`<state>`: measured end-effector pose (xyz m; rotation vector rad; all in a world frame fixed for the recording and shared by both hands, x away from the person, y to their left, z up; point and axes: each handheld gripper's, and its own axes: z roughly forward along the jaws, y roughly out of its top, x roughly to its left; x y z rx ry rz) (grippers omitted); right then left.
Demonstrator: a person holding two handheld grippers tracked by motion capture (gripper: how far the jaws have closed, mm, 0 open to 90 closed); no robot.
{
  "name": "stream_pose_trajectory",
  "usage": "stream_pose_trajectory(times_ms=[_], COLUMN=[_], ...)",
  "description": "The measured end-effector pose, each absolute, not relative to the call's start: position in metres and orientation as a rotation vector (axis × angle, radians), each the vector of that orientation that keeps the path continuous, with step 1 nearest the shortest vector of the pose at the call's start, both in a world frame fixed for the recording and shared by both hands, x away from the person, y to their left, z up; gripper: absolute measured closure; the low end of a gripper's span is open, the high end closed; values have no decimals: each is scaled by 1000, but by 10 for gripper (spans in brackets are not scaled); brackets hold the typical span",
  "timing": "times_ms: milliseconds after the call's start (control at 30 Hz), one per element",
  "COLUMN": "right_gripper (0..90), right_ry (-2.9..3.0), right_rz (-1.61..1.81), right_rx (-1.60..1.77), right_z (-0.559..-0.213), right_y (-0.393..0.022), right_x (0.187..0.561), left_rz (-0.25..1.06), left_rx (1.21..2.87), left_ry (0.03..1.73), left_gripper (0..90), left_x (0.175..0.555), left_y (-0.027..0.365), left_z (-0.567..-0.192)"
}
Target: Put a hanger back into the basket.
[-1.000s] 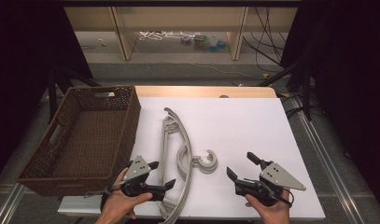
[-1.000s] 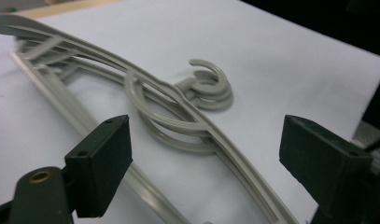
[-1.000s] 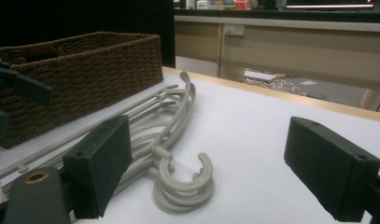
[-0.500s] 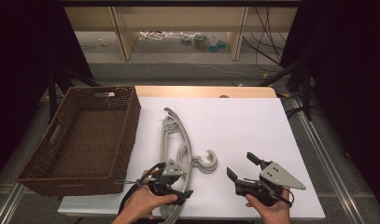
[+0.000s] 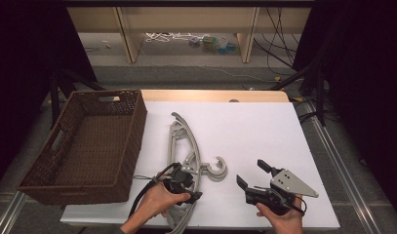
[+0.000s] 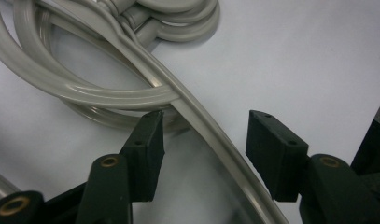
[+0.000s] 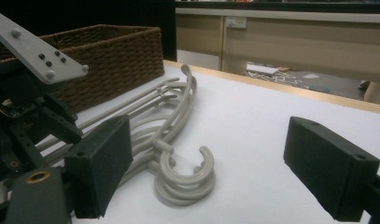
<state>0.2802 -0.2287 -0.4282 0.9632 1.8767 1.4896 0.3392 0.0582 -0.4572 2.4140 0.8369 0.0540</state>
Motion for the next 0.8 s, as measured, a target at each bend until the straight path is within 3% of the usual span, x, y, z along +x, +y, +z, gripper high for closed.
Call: stream_pose_trajectory(times_ms=[267,500,633,800], right_gripper=[169,170,171,173], right_ry=[1875,1881,1878,1874], right_rz=[1493,1488,1488,1493], right_rx=[961,971,963,962], right_z=[-430,-429,-429,-429], right_y=[-227,-227,-228,-228], right_x=[281,280,281,281], left_rz=[-31,-74,-76,-114], left_rx=[2390,2368,2359,2257], left_ry=[880,919,937,984], left_gripper=[506,616,632,668], left_x=[347,350,349,348], left_y=[52,57,59,70], left_z=[-460,-461,-460,-455])
